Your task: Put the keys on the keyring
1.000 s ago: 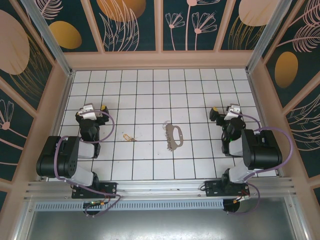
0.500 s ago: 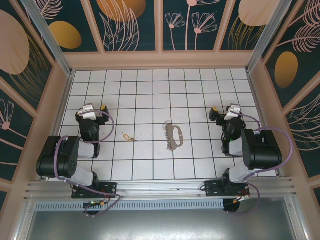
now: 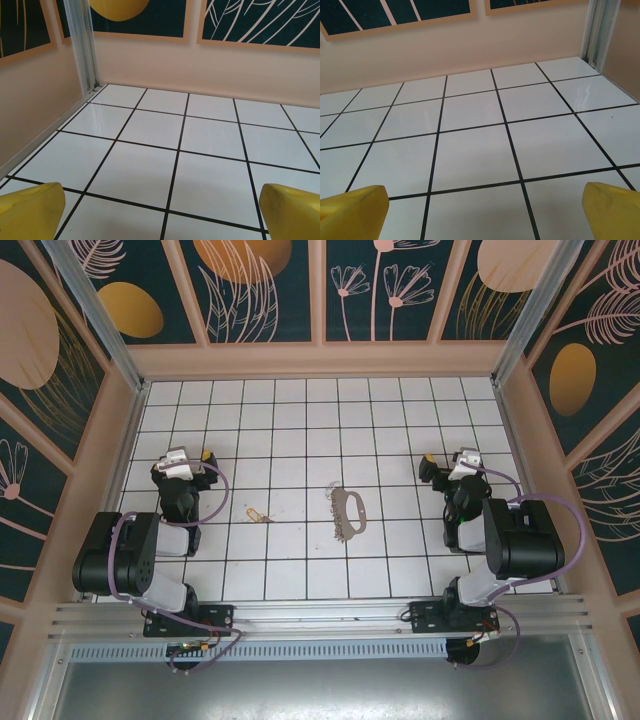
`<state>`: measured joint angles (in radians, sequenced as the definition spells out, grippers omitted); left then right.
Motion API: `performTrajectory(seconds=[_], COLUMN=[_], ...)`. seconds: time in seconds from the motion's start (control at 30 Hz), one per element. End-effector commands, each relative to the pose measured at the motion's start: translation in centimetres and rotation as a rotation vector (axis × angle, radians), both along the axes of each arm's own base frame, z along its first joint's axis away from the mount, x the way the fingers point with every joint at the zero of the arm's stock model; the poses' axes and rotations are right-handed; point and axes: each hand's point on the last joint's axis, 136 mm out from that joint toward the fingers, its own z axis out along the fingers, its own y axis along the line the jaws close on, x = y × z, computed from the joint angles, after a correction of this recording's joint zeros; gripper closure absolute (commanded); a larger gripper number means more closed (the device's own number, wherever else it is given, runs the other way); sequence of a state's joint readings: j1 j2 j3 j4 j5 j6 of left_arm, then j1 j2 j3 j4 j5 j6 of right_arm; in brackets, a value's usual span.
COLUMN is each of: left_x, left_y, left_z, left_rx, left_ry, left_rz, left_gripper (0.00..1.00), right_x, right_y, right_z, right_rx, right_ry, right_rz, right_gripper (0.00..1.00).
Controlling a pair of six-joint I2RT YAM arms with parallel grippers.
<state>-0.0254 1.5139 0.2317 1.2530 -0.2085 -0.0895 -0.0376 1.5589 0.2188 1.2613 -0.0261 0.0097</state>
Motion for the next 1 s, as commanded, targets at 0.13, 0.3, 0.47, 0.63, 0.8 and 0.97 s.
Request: performTrajectory(seconds=[0.13,0.3,0.47,0.63,0.8,0.97], left_x=[0.12,0.12,0.12,0.23,0.25,0.24], left_y=[-0.24,-0.23,-0.2,-0.23,-0.24,-0.48], left_z=[0.49,0.48,0.43,0.4,0.38,0.53], left_rx=[0.008,0.009,0.008,0.005,0.005,0.007], left_ry=[-0.02,-0.02,-0.019,-0.016,-0.015,-0.019], left_rz=[-0.017,-0.016,-0.015,-0.021,-0.023,-0.037], left_gripper=[0.01,0.01,0.01,0.01,0.01,0.01], right_x=[0.08,0.1,0.09,0.11,0.13,-0.25], right_y=[-0.13,-0.13,-0.14,-0.16,-0.16,0.13], right_z=[1.4,1.36,1.35,1.43,1.34,1.74], right_rx=[0.008,0.009,0.011,0.01,0.01,-0.028], right_ry=[-0.061,-0.059,-0.059,-0.061,-0.058,-0.077], right_rz=[-0.009,-0.008,-0.007,-0.008,-0.009,-0.037], right_gripper=[0.01,0.01,0.01,0.01,0.01,0.01])
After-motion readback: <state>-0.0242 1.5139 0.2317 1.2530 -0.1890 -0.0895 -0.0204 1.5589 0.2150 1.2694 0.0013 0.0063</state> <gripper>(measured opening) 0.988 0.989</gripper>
